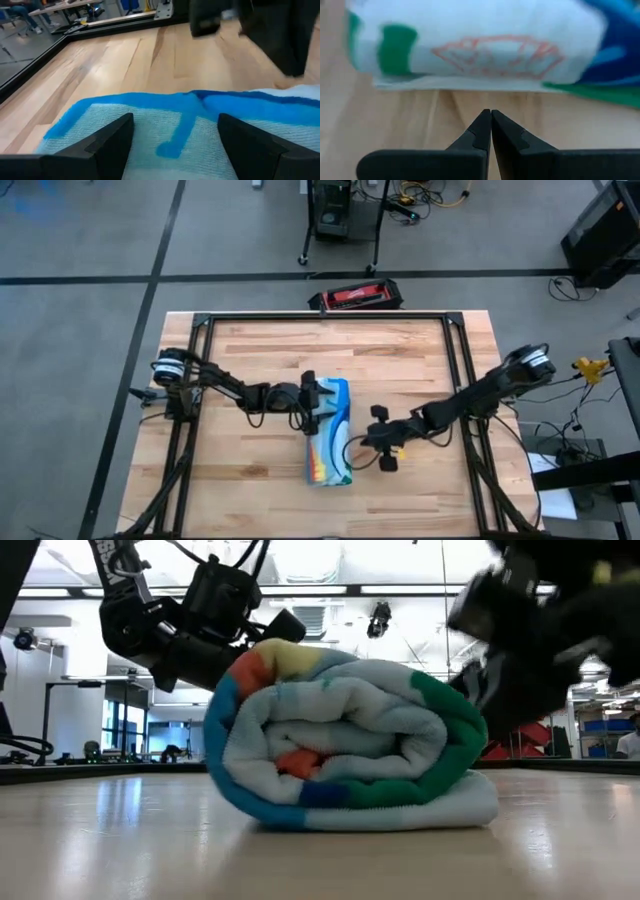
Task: Roll towel
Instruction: Roll the multi-color dinosaur print towel
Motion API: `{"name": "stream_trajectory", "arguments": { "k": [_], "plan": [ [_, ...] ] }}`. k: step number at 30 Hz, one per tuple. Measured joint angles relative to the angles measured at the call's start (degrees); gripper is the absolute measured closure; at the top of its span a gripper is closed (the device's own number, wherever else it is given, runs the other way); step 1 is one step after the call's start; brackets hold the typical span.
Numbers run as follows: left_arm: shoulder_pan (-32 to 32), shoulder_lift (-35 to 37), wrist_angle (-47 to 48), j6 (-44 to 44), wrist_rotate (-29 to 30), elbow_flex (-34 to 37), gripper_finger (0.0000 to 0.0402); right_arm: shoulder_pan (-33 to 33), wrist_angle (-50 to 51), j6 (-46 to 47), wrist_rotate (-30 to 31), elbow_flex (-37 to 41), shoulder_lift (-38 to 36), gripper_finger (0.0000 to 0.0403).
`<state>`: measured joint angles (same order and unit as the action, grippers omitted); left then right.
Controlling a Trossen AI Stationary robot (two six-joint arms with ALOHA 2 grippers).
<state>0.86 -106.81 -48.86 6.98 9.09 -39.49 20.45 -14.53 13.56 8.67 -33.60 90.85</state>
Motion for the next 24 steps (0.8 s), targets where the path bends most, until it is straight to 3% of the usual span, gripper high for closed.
{"name": "stream_trajectory", "arguments": {
  "k": [7,12,17,21,24],
  "plan": [
    [-1.4,-2.1,0.6,4.8,0.3,-4.0,0.0128,0.0,-14.4,0.4,-3.0,-8.1,16.8,0.0403],
    [-4.4,-2.9,9.2,8.9,-3.5,-8.2,0.0128,-0.4,-13.1,-1.4,-1.1,-17.6,23.7,0.0403],
    [-6.1,-2.7,13.9,9.5,-6.2,-9.4,0.0128,-0.6,-9.8,-4.3,7.6,-21.7,24.8,0.0403],
    [-6.0,-1.5,16.2,10.4,-5.4,-9.3,0.0128,-1.1,-6.4,-5.0,6.5,-22.2,21.4,0.0403],
    [-5.7,-0.2,18.3,10.4,-4.6,-9.0,0.0128,-0.7,2.1,-4.3,2.9,-21.5,16.6,0.0403]
  ]
}}
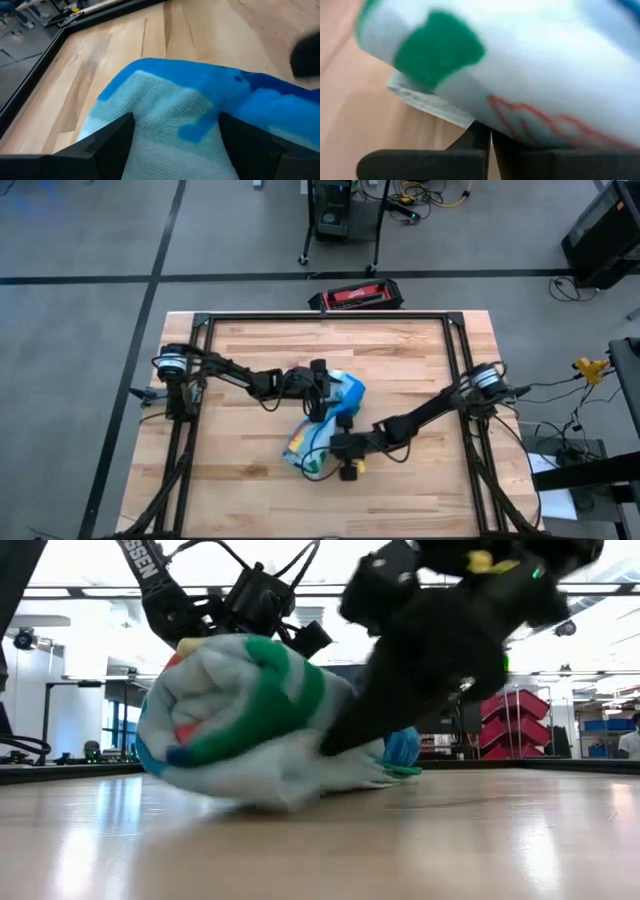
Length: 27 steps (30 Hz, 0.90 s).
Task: Roll towel
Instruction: Roll the multi-color dinosaur print towel
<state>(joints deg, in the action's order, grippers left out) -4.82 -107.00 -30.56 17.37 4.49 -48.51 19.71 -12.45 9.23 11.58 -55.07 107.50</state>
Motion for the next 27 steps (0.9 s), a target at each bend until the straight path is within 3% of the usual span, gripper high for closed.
{"name": "stream_trajectory", "arguments": {
  "k": [4,6,10,14,17,21,27],
  "plan": [
    [0.4,0.8,1.6,0.0,0.1,0.2,0.0128,1.5,11.5,0.6,-3.9,1.4,-7.0,0.0403],
    [0.9,0.8,1.6,-0.1,0.1,0.2,0.0128,2.1,14.9,-1.2,-0.9,1.9,-11.0,0.0403],
    [2.4,0.7,1.7,-0.3,0.5,0.2,0.0128,0.0,16.2,-8.2,11.4,3.9,-18.0,0.0403],
    [3.6,0.7,1.6,-0.2,0.5,0.2,0.0128,-7.2,12.2,-13.5,12.5,6.2,-22.4,0.0403],
    [3.8,0.9,1.6,-0.1,0.2,0.3,0.0128,-12.6,10.8,-13.9,11.3,8.3,-21.8,0.0403],
    [3.8,0.9,1.7,0.1,0.5,0.3,0.0128,-14.3,0.0,-16.4,2.6,11.6,-18.4,0.0403],
    [4.1,2.0,2.5,0.2,1.0,0.4,0.0128,-15.0,-9.2,-17.4,4.7,12.2,-11.1,0.0403]
  ]
}}
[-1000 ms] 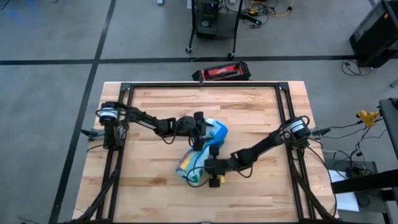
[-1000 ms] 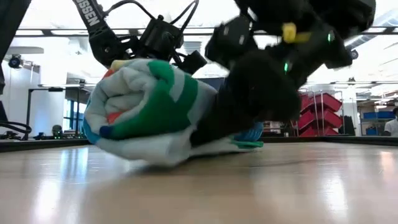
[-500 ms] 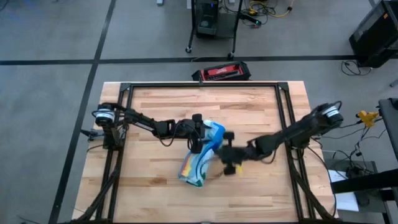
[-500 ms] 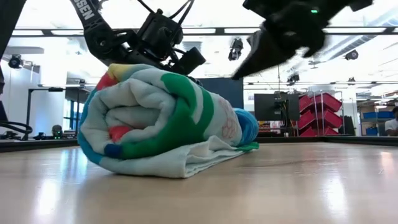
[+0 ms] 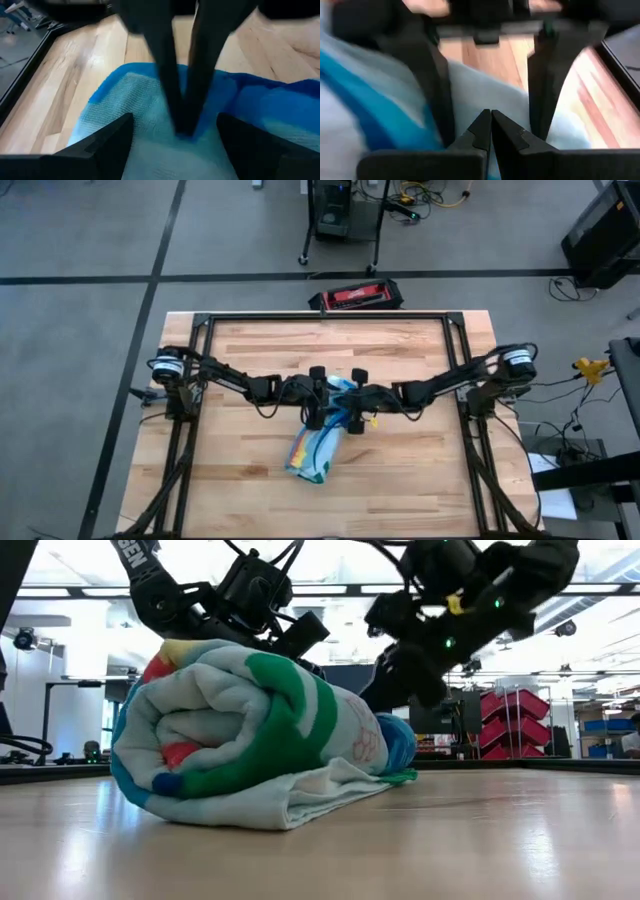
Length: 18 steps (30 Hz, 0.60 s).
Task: Roll towel
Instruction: Roll the multi-color dinosaur print towel
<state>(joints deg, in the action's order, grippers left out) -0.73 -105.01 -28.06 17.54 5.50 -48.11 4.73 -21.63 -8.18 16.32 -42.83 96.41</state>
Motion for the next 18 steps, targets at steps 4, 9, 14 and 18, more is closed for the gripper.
{"name": "stream_trajectory", "arguments": {
  "k": [4,9,14,18],
  "plan": [
    [0.8,3.1,2.1,0.4,0.6,0.2,0.0128,-0.7,-1.2,3.0,-0.3,-0.2,3.8,0.0403],
    [3.8,10.2,9.2,-1.2,3.2,0.1,0.0128,-0.6,-1.4,4.1,0.1,-0.3,5.5,0.0403],
    [10.4,14.0,16.9,-9.9,4.2,0.2,0.0128,-0.6,-1.0,4.3,-0.1,-0.2,5.0,0.0403],
    [17.4,12.4,16.4,-16.7,6.7,1.6,0.0128,-0.6,-1.8,4.0,-0.2,-0.1,4.6,0.0403]
  ]
}}
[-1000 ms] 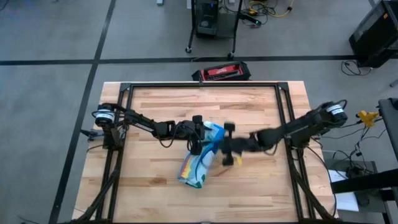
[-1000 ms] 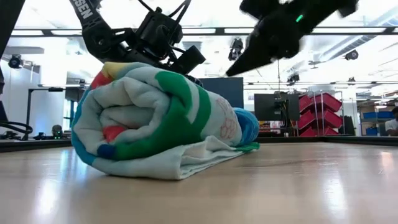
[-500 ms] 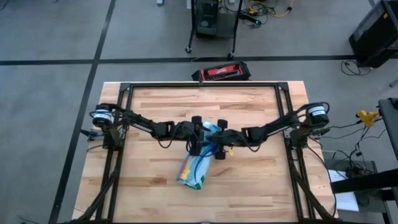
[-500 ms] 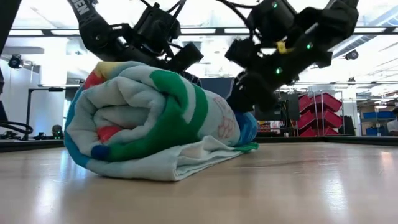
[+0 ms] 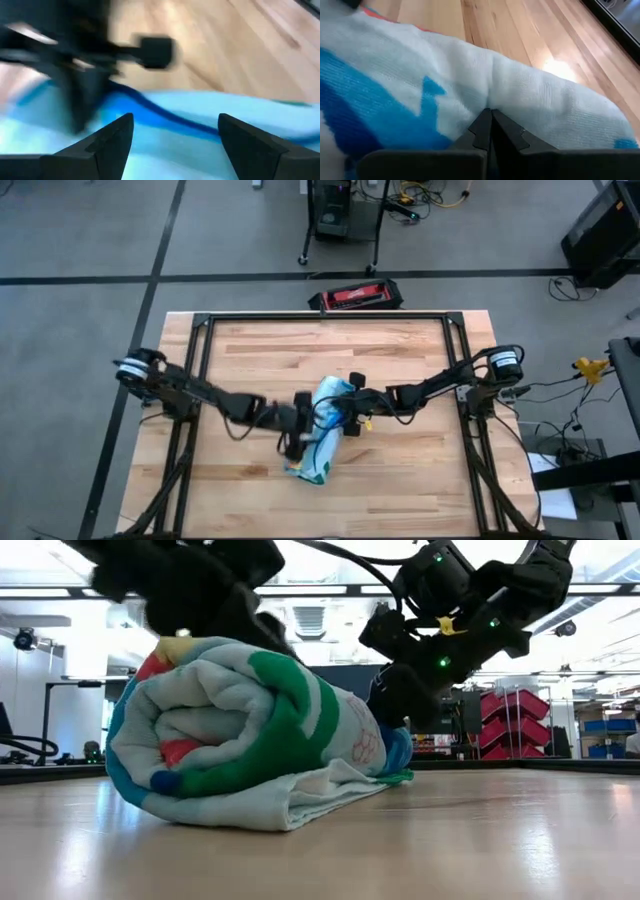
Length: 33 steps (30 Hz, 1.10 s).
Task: Roll towel
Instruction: Roll the multi-color dinosaur print towel
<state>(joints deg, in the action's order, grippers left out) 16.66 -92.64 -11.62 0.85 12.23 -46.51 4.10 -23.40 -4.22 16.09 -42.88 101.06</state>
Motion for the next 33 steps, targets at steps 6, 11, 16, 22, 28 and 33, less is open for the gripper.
{"name": "stream_trajectory", "arguments": {
  "k": [6,11,16,22,28,33],
  "plan": [
    [6.1,-5.1,-4.5,-7.9,5.3,1.5,0.0128,-0.3,0.3,1.9,-5.2,0.2,-3.9,0.0403],
    [6.3,-9.5,-11.8,-7.8,0.6,1.3,0.0128,-3.1,-1.7,0.2,-8.1,-0.3,-6.7,0.0403],
    [6.2,-11.7,-9.6,-6.5,-2.1,0.9,0.0128,-6.5,-2.4,0.0,-9.1,-1.3,-4.2,0.0403],
    [5.7,-7.4,4.1,-2.3,2.1,0.8,0.0128,-3.7,-2.7,3.7,-5.2,-1.2,-1.6,0.0403],
    [3.1,-1.9,14.5,2.5,4.6,1.2,0.0128,3.9,-1.9,8.9,10.8,-1.1,-1.8,0.0403],
    [2.9,0.8,23.4,2.9,12.1,1.2,0.0128,7.6,-1.3,18.2,18.0,-1.1,-1.8,0.0403]
  ]
}}
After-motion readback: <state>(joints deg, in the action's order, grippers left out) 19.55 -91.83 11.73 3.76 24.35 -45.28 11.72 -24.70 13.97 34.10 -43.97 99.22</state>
